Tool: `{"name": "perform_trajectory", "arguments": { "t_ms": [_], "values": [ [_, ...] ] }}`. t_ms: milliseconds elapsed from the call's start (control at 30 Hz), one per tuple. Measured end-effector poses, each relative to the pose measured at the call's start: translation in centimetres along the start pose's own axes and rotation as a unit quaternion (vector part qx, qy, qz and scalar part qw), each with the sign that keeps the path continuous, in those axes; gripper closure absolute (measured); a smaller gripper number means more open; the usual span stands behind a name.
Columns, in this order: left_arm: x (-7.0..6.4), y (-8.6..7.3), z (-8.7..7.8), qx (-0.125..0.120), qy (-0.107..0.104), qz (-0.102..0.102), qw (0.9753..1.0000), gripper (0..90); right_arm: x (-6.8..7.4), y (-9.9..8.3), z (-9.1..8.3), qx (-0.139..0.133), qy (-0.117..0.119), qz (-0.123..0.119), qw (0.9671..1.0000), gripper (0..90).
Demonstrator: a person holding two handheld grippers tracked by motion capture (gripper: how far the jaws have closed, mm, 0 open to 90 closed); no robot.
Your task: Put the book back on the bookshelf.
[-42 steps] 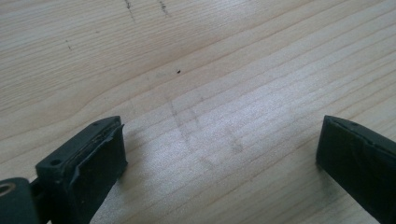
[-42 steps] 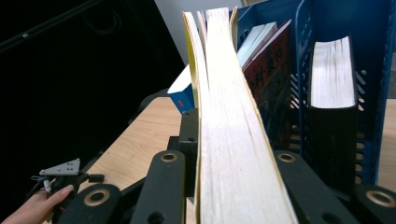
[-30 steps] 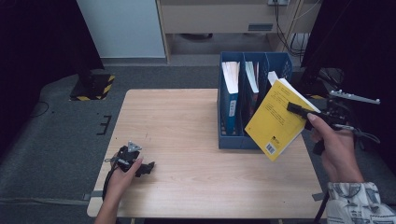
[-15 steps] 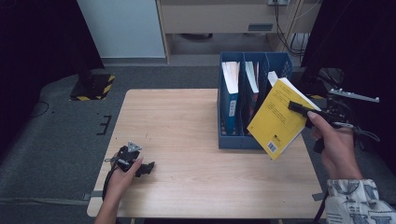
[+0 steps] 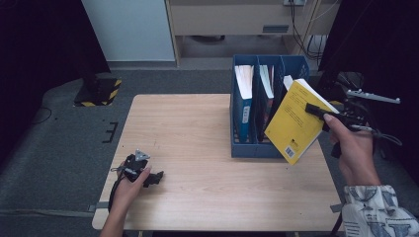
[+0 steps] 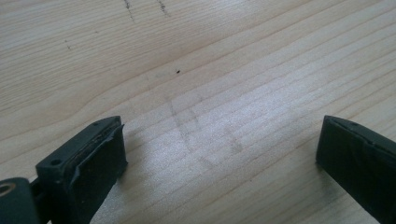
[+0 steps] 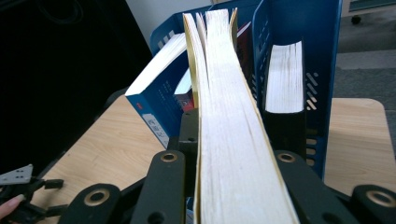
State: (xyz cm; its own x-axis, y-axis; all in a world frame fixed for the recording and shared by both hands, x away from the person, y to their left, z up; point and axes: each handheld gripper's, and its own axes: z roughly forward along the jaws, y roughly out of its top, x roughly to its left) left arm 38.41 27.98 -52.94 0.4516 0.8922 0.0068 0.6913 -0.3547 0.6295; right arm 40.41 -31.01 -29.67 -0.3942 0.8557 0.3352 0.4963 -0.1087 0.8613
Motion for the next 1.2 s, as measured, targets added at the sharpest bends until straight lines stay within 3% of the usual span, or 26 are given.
{"name": "perform_trajectory", "arguments": {
  "t_ms": [233, 533, 733, 900, 1200],
  "values": [
    [0.0, 0.0, 0.0, 0.000, 0.000, 0.000, 1.0000, 0.7, 0.6, 0.5, 0.9, 0.005, -0.014, -0.013, 0.9998, 75.0],
    [0.0, 0.0, 0.0, 0.001, -0.001, 0.001, 1.0000, 0.7, 1.8, 1.4, 2.1, 0.008, -0.055, -0.053, 0.9971, 75.0],
    [0.0, 0.0, 0.0, 0.001, -0.001, 0.001, 1.0000, 0.6, 1.7, 1.7, 2.7, 0.009, -0.064, -0.050, 0.9967, 75.0],
    [0.0, 0.0, 0.0, 0.003, -0.001, 0.004, 1.0000, 0.6, 2.4, 2.5, 4.2, 0.012, -0.083, -0.067, 0.9942, 75.1],
    [-0.1, 0.0, 0.0, 0.001, -0.002, 0.003, 1.0000, 0.6, 3.0, 3.3, 7.4, 0.015, -0.105, -0.077, 0.9914, 75.1]
  ]
}}
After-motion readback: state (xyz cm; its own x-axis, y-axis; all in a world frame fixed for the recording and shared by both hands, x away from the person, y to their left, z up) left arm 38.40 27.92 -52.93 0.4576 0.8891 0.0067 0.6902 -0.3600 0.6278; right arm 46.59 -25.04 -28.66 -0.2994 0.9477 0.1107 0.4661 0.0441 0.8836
